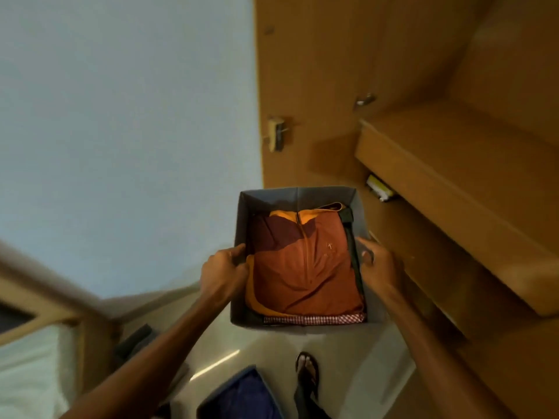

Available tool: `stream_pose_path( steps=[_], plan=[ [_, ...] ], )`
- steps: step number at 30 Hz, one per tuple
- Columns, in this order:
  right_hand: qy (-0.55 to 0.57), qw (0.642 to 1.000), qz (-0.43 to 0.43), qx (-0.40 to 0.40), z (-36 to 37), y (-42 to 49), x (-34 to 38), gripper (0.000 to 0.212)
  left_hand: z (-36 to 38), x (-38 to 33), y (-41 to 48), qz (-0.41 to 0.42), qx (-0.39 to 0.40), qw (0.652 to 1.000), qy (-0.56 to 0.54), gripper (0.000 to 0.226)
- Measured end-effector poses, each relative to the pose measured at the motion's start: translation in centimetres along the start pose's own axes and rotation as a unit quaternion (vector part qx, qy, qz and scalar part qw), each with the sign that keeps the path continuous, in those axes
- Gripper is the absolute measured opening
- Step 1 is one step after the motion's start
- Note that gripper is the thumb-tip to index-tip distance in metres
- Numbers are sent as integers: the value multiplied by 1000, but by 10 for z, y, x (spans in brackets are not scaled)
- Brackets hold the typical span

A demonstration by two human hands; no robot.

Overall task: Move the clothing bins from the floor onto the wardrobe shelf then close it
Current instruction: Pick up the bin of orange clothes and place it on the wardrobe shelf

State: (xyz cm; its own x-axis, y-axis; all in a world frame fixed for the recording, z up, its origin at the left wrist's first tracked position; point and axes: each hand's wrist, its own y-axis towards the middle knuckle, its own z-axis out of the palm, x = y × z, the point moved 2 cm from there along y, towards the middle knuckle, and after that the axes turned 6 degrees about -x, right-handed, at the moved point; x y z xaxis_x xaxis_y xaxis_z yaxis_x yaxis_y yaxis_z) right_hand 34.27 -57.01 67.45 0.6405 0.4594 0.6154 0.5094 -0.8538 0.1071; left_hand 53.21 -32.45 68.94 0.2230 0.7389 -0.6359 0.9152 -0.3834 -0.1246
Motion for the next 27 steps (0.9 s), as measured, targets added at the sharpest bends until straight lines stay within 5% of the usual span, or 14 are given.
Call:
stream_pose_path(
  steps=[11, 27],
  plan=[
    [-4, 984, 57, -166, -144, 210, -66, 40, 92, -269, 163, 186, 61, 979, -53, 45],
    [-63, 938, 208, -270, -245, 301, -163, 39, 245, -517, 256, 417, 206, 885, -34, 47]
  ],
)
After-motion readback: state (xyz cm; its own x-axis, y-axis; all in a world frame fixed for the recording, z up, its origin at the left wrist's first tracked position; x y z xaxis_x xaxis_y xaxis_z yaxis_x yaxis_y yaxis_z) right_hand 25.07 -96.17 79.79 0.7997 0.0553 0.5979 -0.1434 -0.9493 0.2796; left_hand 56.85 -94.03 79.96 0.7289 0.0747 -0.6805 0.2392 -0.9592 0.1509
